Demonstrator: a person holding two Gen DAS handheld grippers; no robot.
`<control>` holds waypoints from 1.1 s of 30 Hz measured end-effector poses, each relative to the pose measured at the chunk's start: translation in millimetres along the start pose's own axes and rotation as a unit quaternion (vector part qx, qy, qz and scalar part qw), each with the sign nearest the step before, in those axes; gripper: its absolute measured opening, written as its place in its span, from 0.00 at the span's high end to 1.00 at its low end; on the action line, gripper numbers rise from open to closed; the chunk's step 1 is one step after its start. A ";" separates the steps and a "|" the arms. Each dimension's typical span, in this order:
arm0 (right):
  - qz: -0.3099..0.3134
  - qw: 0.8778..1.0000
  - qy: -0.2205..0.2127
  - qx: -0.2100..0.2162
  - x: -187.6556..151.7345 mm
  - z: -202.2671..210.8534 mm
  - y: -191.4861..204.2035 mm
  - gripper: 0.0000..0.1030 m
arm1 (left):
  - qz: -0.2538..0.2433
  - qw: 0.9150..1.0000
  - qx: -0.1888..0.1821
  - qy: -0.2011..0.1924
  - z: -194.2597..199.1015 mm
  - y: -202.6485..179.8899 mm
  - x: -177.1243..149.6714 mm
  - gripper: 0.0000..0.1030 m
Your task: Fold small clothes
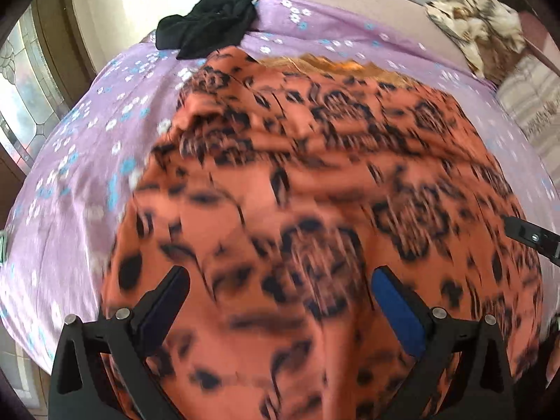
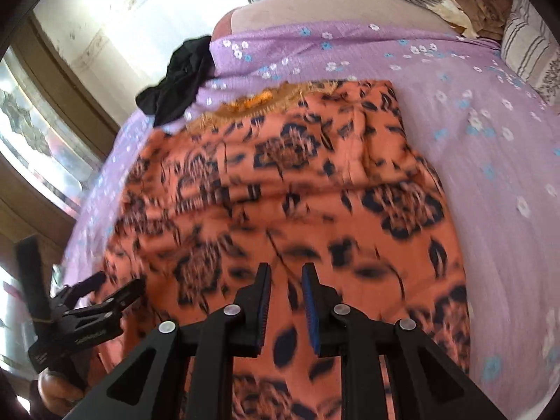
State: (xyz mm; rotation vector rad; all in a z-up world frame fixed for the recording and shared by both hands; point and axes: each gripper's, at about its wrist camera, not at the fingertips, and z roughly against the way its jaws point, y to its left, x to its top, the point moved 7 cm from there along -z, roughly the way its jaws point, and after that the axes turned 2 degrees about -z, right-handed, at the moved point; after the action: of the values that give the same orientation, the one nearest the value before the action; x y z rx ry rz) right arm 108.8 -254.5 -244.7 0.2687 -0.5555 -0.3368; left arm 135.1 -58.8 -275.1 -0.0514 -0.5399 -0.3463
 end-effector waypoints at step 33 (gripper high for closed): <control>0.025 0.996 -0.088 0.002 -73.9 93.0 6.4 0.29 | -0.039 0.983 0.047 -0.176 155.4 12.1 -13.0 0.00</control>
State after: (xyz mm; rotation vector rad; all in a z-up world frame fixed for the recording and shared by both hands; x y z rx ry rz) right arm -0.2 -235.1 -201.1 0.2299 -0.7356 -0.3121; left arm 51.9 -21.9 -147.9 0.0005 -0.9092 -0.3898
